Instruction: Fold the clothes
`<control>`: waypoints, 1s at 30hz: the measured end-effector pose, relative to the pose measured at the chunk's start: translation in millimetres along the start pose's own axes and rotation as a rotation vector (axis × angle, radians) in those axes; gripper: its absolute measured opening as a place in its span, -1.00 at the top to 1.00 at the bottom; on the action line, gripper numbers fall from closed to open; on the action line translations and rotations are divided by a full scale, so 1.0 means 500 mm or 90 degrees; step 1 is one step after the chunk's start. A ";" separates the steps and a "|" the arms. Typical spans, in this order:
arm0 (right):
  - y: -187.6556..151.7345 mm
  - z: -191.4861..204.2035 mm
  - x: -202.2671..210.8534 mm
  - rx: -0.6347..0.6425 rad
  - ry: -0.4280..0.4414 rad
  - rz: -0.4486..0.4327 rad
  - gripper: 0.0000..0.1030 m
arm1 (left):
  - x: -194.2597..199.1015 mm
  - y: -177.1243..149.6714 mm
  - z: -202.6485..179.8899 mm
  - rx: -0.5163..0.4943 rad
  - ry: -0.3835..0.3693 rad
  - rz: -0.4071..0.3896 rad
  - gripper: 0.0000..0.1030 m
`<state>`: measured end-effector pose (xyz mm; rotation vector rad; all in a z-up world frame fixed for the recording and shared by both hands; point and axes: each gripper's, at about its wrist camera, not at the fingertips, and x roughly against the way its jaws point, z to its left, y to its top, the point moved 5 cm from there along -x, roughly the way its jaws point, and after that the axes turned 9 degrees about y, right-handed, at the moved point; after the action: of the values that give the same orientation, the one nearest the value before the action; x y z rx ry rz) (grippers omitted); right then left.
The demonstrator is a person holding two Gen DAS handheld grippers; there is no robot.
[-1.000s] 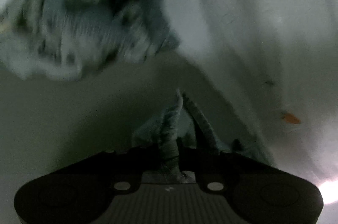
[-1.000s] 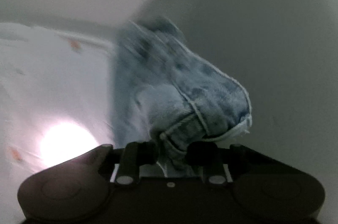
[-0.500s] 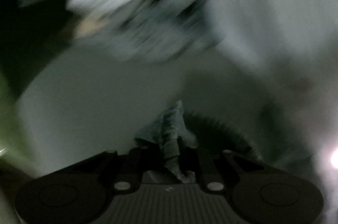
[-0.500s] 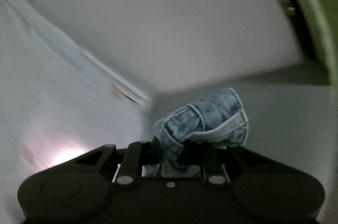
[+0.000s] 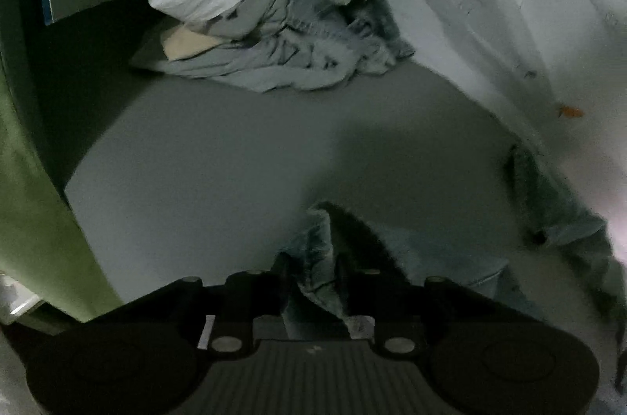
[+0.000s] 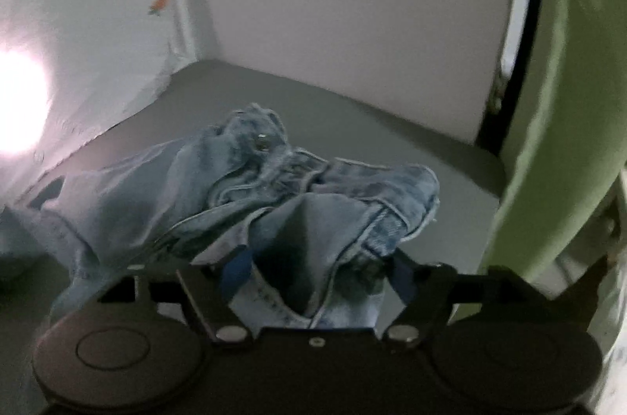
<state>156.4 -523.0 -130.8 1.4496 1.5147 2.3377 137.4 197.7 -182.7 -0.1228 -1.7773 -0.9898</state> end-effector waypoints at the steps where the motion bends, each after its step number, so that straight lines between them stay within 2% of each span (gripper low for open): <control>1: -0.008 0.008 0.008 0.022 -0.008 -0.008 -0.61 | -0.004 0.006 0.003 0.018 -0.006 0.004 0.43; 3: -0.025 0.026 0.025 0.065 -0.023 -0.025 -0.66 | -0.012 0.017 0.009 0.055 -0.019 0.013 0.43; 5: -0.038 0.048 0.036 0.110 -0.028 -0.053 -0.68 | -0.034 0.024 0.042 0.134 -0.037 0.053 0.44; 7: -0.041 0.080 0.057 0.160 -0.036 -0.089 -0.81 | -0.052 0.028 0.073 0.198 -0.053 0.087 0.43; 9: -0.048 0.120 0.069 0.188 -0.006 -0.107 -0.94 | -0.067 0.030 0.088 0.219 -0.056 0.109 0.43; 13: -0.090 0.203 0.044 0.220 0.116 -0.045 -0.94 | -0.068 0.030 0.087 0.216 -0.069 0.110 0.41; 14: -0.107 0.226 0.036 0.238 0.141 -0.029 -0.94 | -0.065 0.032 0.086 0.217 -0.081 0.108 0.32; 15: -0.129 0.248 0.028 0.260 0.166 -0.014 -0.95 | -0.054 0.038 0.094 0.212 -0.079 0.084 0.26; 17: -0.176 0.290 0.007 0.304 0.212 0.018 -0.95 | -0.032 0.051 0.110 0.203 -0.075 0.036 -0.13; 19: -0.220 0.316 -0.020 0.330 0.245 0.055 -0.95 | -0.010 0.064 0.125 0.193 -0.071 -0.012 -0.33; 22: -0.284 0.334 -0.073 0.335 0.270 0.127 -0.99 | 0.023 0.081 0.144 0.157 -0.055 -0.070 -0.38; 23: -0.303 0.336 -0.093 0.324 0.275 0.142 -1.00 | 0.026 0.078 0.138 0.138 -0.062 -0.069 -0.39; 25: -0.318 0.327 -0.105 0.274 0.292 0.086 -1.00 | 0.032 0.070 0.126 0.100 -0.074 -0.065 -0.41; 27: -0.333 0.327 -0.100 0.282 0.295 0.029 -1.00 | 0.023 0.046 0.096 0.067 -0.112 -0.032 -0.44; 30: -0.338 0.321 -0.099 0.276 0.300 0.004 -1.00 | -0.005 0.000 0.034 0.015 -0.171 0.034 -0.44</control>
<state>220.2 -340.0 -268.9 0.9763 2.2468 2.5934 126.1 209.9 -186.5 -0.2981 -2.0183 -0.9473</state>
